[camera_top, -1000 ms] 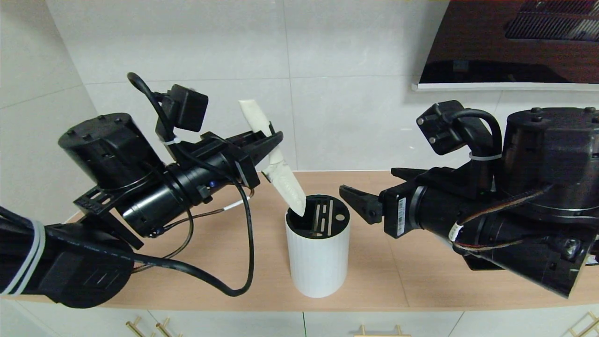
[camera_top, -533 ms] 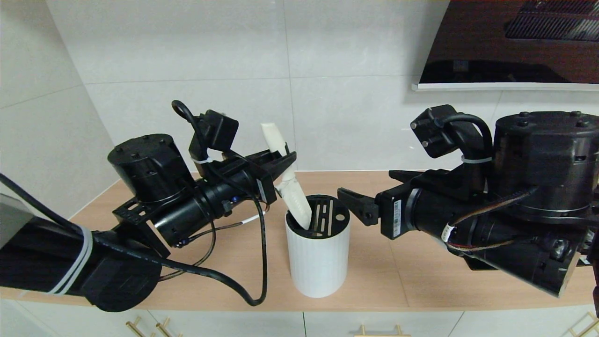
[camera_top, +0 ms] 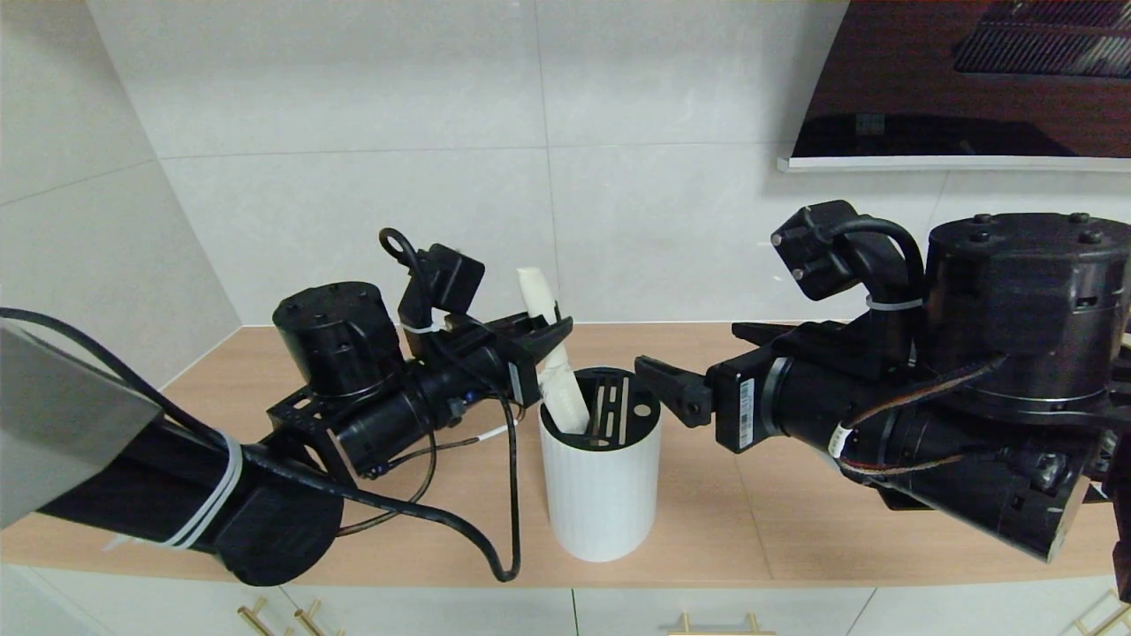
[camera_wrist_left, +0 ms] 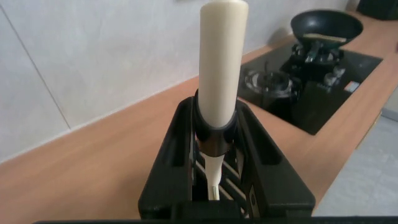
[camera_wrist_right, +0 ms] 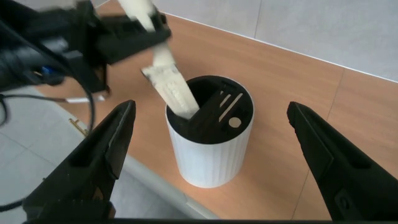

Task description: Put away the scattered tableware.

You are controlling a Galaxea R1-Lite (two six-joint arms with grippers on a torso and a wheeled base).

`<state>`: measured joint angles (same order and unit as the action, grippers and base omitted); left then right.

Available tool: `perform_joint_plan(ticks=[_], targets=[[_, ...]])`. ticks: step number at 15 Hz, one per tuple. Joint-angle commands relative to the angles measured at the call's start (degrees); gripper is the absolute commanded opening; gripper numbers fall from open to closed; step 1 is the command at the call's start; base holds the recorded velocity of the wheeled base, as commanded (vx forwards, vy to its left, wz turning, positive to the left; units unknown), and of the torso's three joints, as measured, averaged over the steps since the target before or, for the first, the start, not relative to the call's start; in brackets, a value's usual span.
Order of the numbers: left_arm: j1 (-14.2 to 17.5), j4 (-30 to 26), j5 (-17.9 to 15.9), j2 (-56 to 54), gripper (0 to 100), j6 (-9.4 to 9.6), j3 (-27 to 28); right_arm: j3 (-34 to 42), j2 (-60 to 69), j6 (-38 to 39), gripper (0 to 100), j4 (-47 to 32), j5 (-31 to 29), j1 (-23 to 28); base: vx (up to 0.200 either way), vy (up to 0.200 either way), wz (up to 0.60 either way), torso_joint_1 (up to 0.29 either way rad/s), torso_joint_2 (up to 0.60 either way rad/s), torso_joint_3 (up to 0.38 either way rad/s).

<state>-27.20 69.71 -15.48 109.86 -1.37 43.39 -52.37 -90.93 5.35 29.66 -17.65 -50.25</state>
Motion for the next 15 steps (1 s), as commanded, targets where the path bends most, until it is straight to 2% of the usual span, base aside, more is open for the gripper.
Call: perform_joint_plan(ticks=[1,6,15], targets=[[-1.02,-0.01,0.45,1.94,0,0.22,-0.14,-0.01,0.05,0.01,100,-0.04,-0.01,-0.02,0.000,0.000,0.00,0.000,0.00,0.000],[-3.65,5.88,3.44,8.61,0,1.80,-0.58,-0.01,0.14,-0.08,100,-0.04,-0.81,-0.02,0.000,0.000,0.00,0.000,0.00,0.000],[-3.92,5.79,4.76,10.28,0,1.98,-1.02,-0.01,0.14,-0.08,100,-0.04,-0.81,-0.02,0.000,0.000,0.00,0.000,0.00,0.000]])
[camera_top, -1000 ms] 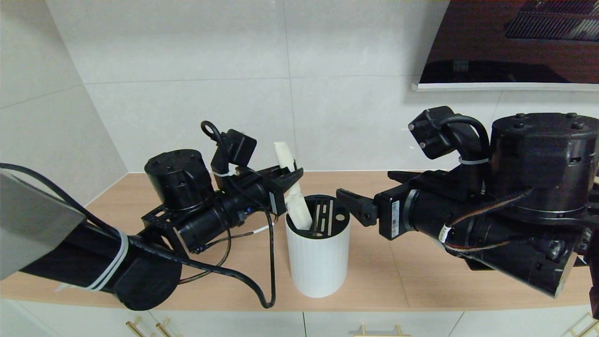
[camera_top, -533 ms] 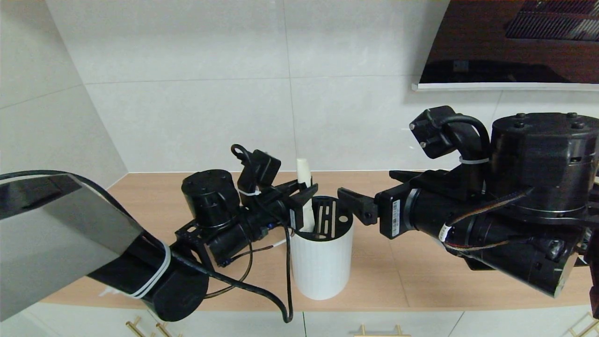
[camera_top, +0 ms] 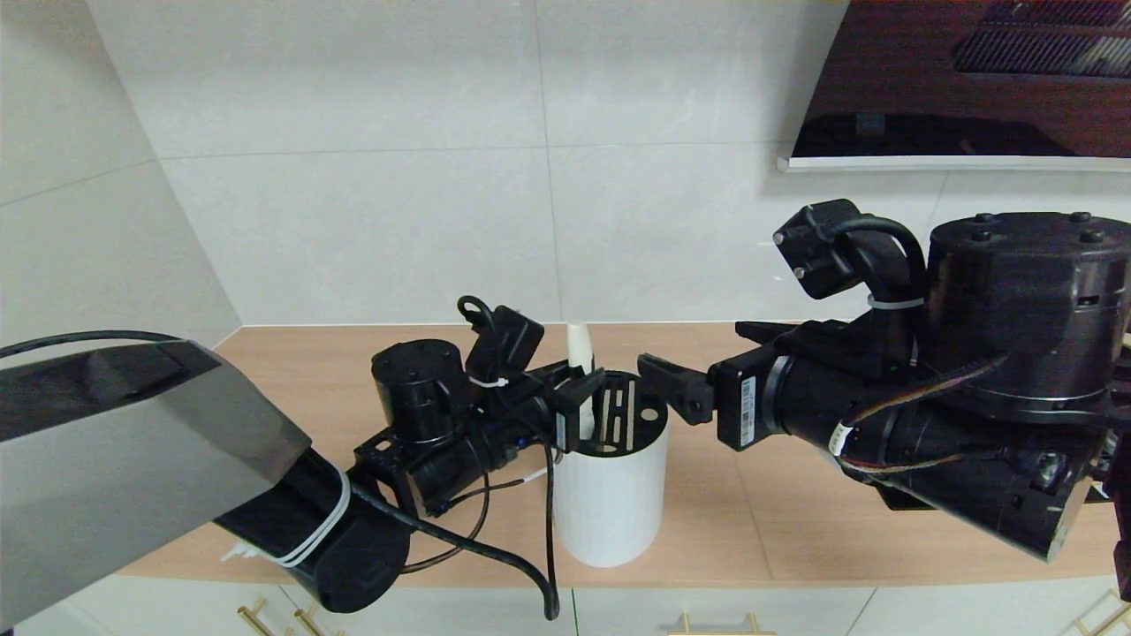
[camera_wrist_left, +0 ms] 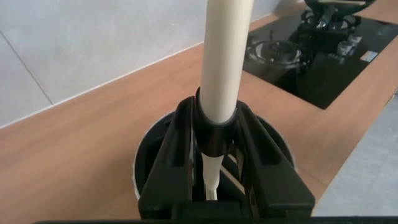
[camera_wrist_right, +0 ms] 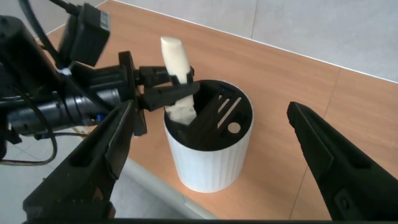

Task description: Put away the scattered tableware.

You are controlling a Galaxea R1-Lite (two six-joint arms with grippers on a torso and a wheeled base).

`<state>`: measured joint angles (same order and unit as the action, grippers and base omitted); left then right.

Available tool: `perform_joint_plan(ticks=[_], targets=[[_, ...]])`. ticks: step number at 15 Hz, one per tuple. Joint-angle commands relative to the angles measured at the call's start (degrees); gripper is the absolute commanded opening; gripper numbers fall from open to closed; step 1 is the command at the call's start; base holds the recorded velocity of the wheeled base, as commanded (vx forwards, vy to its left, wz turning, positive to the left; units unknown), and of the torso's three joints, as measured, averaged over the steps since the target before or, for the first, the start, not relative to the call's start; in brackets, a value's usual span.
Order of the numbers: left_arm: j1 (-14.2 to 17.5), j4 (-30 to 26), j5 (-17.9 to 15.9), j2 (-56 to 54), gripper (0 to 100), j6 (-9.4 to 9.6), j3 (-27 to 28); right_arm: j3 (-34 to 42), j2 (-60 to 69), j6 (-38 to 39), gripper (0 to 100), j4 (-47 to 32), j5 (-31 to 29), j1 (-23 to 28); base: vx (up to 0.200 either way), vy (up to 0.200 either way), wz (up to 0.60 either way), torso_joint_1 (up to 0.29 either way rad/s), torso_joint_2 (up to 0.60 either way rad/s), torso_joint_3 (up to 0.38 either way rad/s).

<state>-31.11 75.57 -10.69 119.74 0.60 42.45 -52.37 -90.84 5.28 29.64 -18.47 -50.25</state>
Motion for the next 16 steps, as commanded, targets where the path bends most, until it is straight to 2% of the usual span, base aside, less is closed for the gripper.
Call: perform_joint_plan(ticks=[1,7,8,13,16], targets=[[0.00,-0.07,0.67,0.50,0,0.02,-0.70,-0.01,-0.03,-0.01,100,-0.02,0.01,-0.02,0.000,0.000,0.00,0.000,0.00,0.000],[0.00,-0.07,2.96,1.11,0,0.19,-1.40,-0.01,-0.03,-0.01,100,-0.02,-0.08,-0.02,0.000,0.000,0.00,0.000,0.00,0.000],[-0.18,0.10,3.66,0.94,100,0.55,-1.31,-0.01,-0.03,-0.01,100,-0.02,-0.08,-0.02,0.000,0.000,0.00,0.000,0.00,0.000],[-0.44,0.98,3.92,-1.70,100,0.46,-1.31,-0.10,0.05,-0.01,100,-0.02,-0.08,0.06,0.000,0.000,0.00,0.000,0.00,0.000],[-0.71,0.90,4.01,-9.61,100,-1.65,-1.75,-0.45,2.07,0.08,100,-0.02,-1.39,2.79,0.000,0.000,0.00,0.000,0.00,0.000]])
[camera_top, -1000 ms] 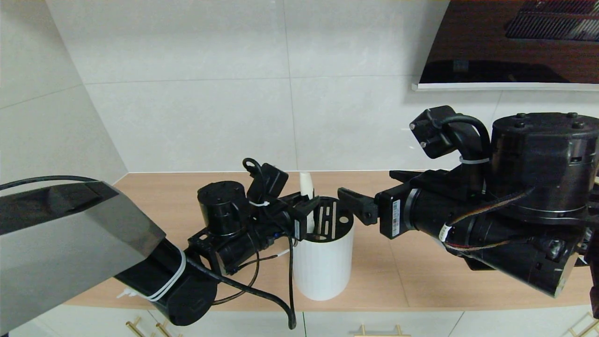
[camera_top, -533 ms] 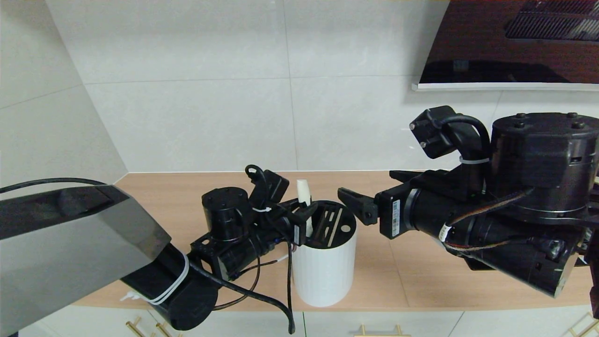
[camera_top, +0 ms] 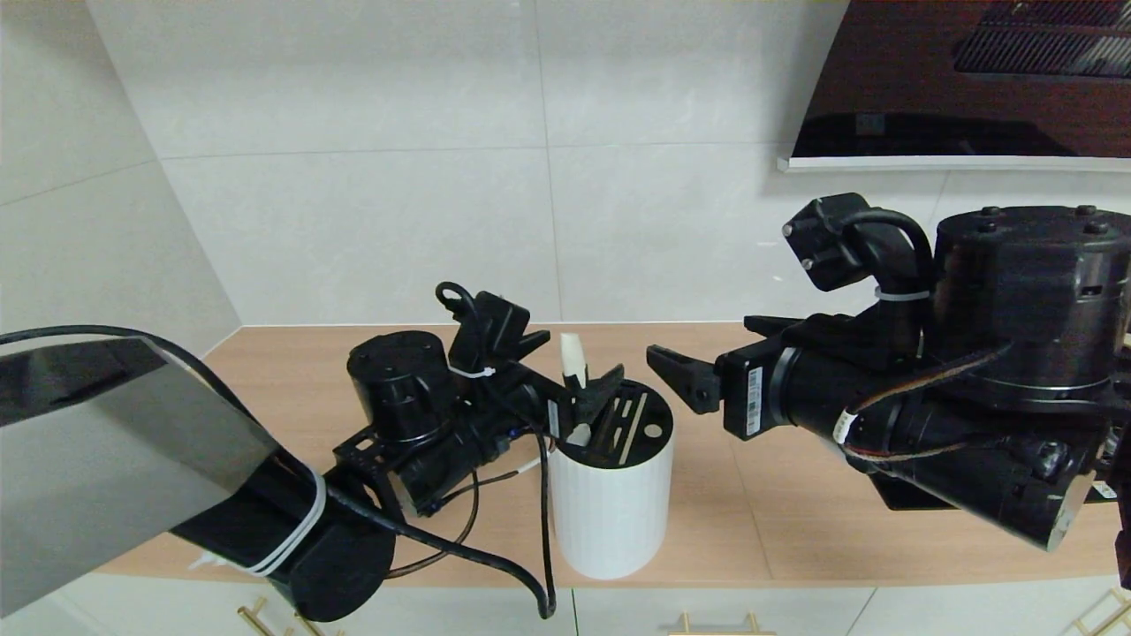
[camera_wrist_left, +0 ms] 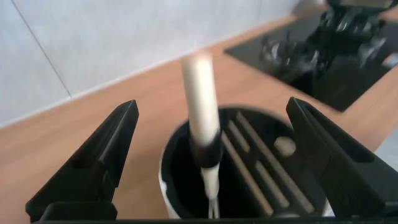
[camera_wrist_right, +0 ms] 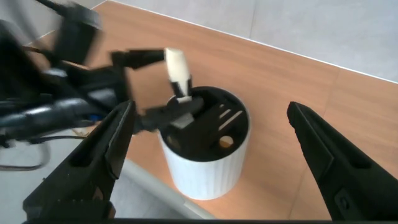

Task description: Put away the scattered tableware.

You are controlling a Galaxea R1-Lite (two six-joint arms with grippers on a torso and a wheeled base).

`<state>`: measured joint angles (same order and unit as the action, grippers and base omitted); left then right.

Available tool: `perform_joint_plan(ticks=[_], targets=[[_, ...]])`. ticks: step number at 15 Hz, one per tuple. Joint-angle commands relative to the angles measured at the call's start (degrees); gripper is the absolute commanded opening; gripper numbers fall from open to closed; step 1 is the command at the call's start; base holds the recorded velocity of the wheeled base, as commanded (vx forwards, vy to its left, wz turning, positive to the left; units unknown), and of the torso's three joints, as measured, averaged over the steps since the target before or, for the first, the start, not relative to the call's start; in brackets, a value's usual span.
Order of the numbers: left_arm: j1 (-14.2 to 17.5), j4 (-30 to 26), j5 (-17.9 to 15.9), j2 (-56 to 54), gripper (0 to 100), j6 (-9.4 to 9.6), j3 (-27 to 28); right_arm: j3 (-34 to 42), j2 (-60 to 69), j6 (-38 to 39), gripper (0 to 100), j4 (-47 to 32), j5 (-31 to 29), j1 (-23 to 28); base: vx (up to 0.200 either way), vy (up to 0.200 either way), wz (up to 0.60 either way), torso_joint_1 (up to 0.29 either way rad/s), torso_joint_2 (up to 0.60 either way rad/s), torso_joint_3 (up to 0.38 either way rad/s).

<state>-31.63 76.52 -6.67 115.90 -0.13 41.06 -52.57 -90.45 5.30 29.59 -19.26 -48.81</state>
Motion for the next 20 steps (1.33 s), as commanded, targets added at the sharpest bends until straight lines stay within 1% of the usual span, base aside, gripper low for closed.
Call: perform_joint_plan(ticks=[1,3,4,5,6,8,9,10,11,12,13,14,15,16,17,18,19,20], targets=[[-0.27,-0.14,0.08,-9.81,100,-1.71,-1.42,0.10,4.06,0.15,100,-0.06,-1.04,4.95,0.000,0.000,0.00,0.000,0.00,0.000],[0.26,-0.14,1.39,-17.81,100,-1.71,-4.23,2.20,8.98,0.32,100,-0.32,-1.22,12.60,0.000,0.000,0.00,0.000,0.00,0.000],[0.70,-0.23,2.19,-20.36,100,-1.80,-5.37,3.87,10.74,0.32,100,-0.23,-1.48,15.06,0.000,0.000,0.00,0.000,0.00,0.000],[1.31,-0.41,3.33,-24.75,100,-1.89,-8.63,7.39,14.96,0.32,100,-0.32,-1.92,19.19,0.000,0.000,0.00,0.000,0.00,0.000],[1.49,-0.41,3.68,-30.99,100,-1.89,-14.16,13.63,21.72,0.23,100,-0.32,-1.92,24.99,0.000,0.000,0.00,0.000,0.00,0.000],[2.10,-0.93,4.12,-38.29,100,-1.89,-20.14,20.13,30.42,0.23,100,-0.41,-1.39,32.38,0.000,0.000,0.00,0.000,0.00,0.000],[2.28,-2.25,5.17,-42.24,100,-1.98,-23.13,22.33,35.08,0.32,100,-0.58,-0.34,35.63,0.000,0.000,0.00,0.000,0.00,0.000],[2.37,-6.12,6.58,-47.78,100,-2.50,-26.64,24.88,42.11,0.32,100,-0.76,1.77,38.18,0.000,0.000,0.00,0.000,0.00,0.000],[2.37,-10.43,7.37,-53.58,100,-2.68,-28.49,25.76,48.88,0.23,100,-2.52,2.47,38.18,0.000,0.000,0.00,0.000,0.00,0.000],[3.25,-14.82,8.07,-58.59,100,-2.94,-29.37,25.32,54.07,-0.21,100,-7.09,2.47,38.18,0.000,0.000,0.00,0.000,0.00,0.000],[6.67,-20.18,8.25,-64.92,100,-3.56,-30.42,24.18,60.04,-0.91,100,-15.00,2.47,38.18,0.000,0.000,0.00,0.000,0.00,0.000],[9.57,-25.98,7.99,-71.86,100,-3.73,-30.95,23.12,65.14,-1.08,100,-23.87,2.47,38.18,0.000,0.000,0.00,0.000,0.00,0.000],[11.42,-31.61,7.90,-78.54,100,-3.91,-31.13,21.80,68.22,-1.08,100,-30.82,2.39,38.26,0.000,0.000,0.00,0.000,0.00,0.000],[13.88,-39.52,7.81,-86.36,100,-3.91,-31.04,21.10,71.38,-1.17,100,-36.00,2.21,38.26,0.000,0.000,0.00,0.000,0.00,0.000],[15.64,-47.52,7.55,-94.36,100,-3.91,-30.60,21.19,74.02,-1.44,100,-37.94,1.86,38.97,0.000,0.000,0.00,0.000,0.00,0.000],[16.78,-54.55,7.20,-101.04,100,-4.00,-29.02,21.28,77.18,-3.19,100,-38.55,1.77,41.34,0.000,0.000,0.00,0.000,0.00,0.000],[18.10,-59.03,7.02,-104.73,100,-4.96,-27.70,21.45,79.91,-4.95,100,-38.90,2.39,43.45,0.000,0.000,0.00,0.000,0.00,0.000],[20.56,-63.60,5.97,-108.43,100,-6.99,-26.29,22.24,83.77,-6.53,100,-39.87,2.74,44.94,0.000,0.000,0.00,0.000,0.00,0.000]])
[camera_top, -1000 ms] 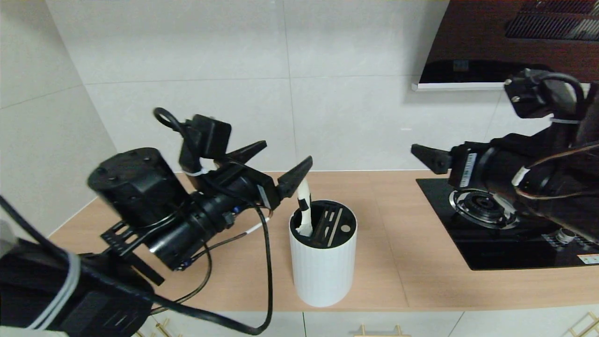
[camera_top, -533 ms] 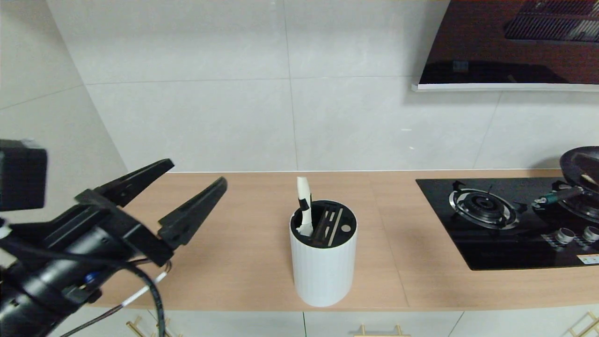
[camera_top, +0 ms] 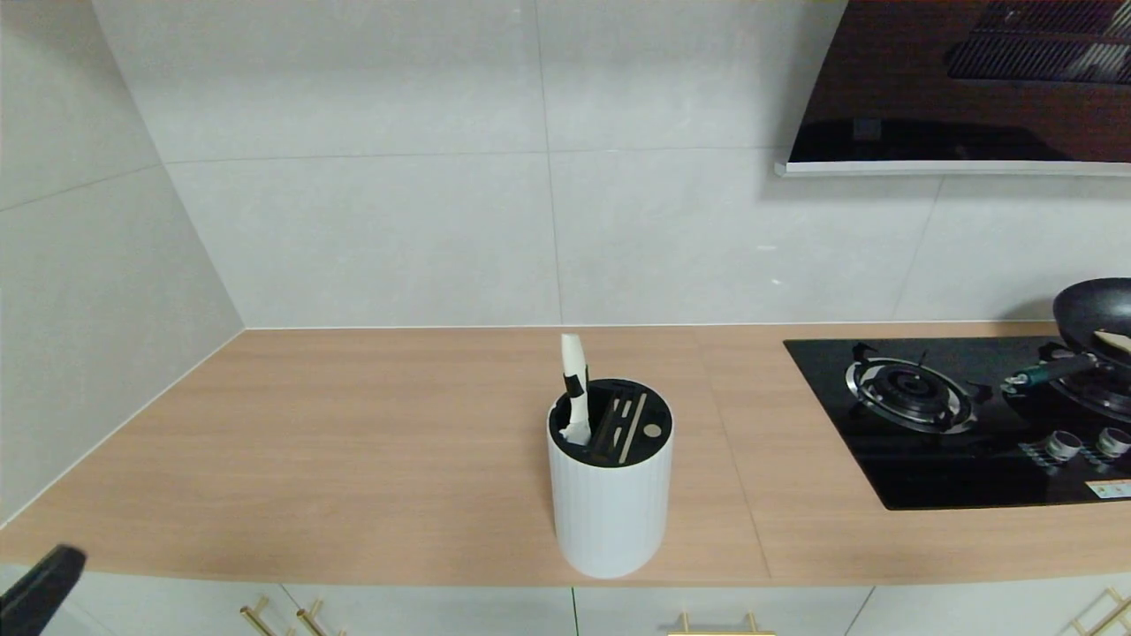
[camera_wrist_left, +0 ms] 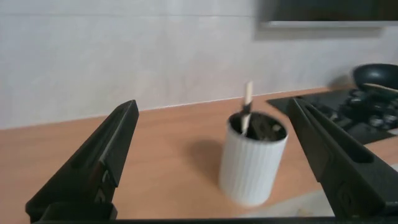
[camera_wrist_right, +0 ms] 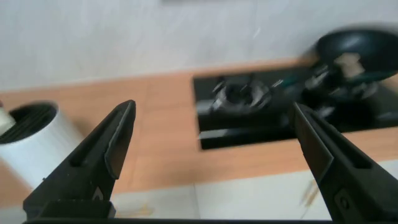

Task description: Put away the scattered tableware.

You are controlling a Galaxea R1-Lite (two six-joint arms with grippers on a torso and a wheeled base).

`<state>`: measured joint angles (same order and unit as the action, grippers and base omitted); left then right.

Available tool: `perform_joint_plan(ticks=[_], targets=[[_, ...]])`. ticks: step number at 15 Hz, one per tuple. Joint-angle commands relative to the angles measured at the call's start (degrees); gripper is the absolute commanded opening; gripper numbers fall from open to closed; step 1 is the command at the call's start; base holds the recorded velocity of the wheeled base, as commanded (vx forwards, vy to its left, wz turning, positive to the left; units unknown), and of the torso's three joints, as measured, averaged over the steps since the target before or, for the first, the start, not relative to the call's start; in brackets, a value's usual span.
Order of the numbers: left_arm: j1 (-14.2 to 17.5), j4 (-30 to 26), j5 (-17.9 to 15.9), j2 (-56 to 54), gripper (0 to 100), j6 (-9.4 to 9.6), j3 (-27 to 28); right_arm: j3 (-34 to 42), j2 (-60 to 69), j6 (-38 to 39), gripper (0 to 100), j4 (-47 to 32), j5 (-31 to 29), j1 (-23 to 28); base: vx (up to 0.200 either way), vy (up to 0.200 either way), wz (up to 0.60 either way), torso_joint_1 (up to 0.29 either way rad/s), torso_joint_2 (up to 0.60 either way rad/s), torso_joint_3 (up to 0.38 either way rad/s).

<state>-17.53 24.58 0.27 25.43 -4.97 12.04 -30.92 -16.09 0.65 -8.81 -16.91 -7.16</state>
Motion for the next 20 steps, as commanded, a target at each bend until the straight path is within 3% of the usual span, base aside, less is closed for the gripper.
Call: perform_joint_plan(ticks=[1,2,4,5,6,7,8,9,10,13,16,17,18,20], targets=[[8.13,-12.36,-2.47,-19.89,100,-2.41,2.81,1.30,11.35,-2.40,100,-2.35,0.82,3.38,0.000,0.000,0.00,0.000,0.00,0.000],[8.74,-12.18,-2.47,-19.89,100,-2.50,2.55,1.56,11.52,-2.32,100,-2.44,0.82,3.73,0.000,0.000,0.00,0.000,0.00,0.000],[11.11,-8.40,0.79,-19.89,100,-2.58,0.26,3.85,14.16,-1.53,100,-2.61,1.00,6.28,0.000,0.000,0.00,0.000,0.00,0.000],[12.43,-6.91,1.05,-19.98,100,-2.50,-0.88,5.78,16.09,-1.53,100,-2.70,0.74,7.16,0.000,0.000,0.00,0.000,0.00,0.000],[16.48,-6.29,0.35,-22.97,100,-2.41,-2.90,10.35,16.09,-0.38,100,-1.73,-1.46,7.16,0.000,0.000,0.00,0.000,0.00,0.000],[17.53,-7.26,-0.80,-25.43,100,-2.15,-4.75,12.55,16.09,1.64,100,-0.68,-3.31,7.16,0.000,0.000,0.00,0.000,0.00,0.000],[17.53,-6.73,-0.97,-25.43,100,-0.74,-8.44,15.53,16.09,2.34,100,0.64,-3.48,7.16,0.000,0.000,0.00,0.000,0.00,0.000],[17.53,-6.47,-0.88,-25.43,100,2.86,-12.04,18.87,16.09,2.17,100,2.66,-3.48,7.16,0.000,0.000,0.00,0.000,0.00,0.000],[17.53,-11.57,-0.71,-25.43,100,5.06,-12.04,21.86,16.09,1.20,100,5.47,-3.04,7.16,0.000,0.000,0.00,0.000,0.00,0.000],[17.53,-25.54,-0.09,-25.43,100,8.40,-11.87,30.92,16.09,-1.00,100,15.49,0.12,7.16,0.000,0.000,0.00,0.000,0.00,0.000],[17.53,-24.84,-0.09,-25.43,100,7.43,-11.87,30.83,16.09,-1.96,100,11.10,6.27,7.16,0.000,0.000,0.00,0.000,0.00,0.000],[17.53,-24.75,-0.09,-25.43,100,6.73,-11.96,30.74,16.09,-2.14,100,11.19,10.76,7.16,0.000,0.000,0.00,0.000,0.00,0.000],[17.53,-24.75,0.00,-25.43,100,5.24,-11.87,30.74,16.09,-2.32,100,11.10,12.51,7.16,0.000,0.000,0.00,0.000,0.00,0.000],[17.53,-24.66,0.00,-25.43,100,4.89,-11.87,30.65,16.09,-4.34,100,10.84,14.45,7.16,0.000,0.000,0.00,0.000,0.00,0.000]])
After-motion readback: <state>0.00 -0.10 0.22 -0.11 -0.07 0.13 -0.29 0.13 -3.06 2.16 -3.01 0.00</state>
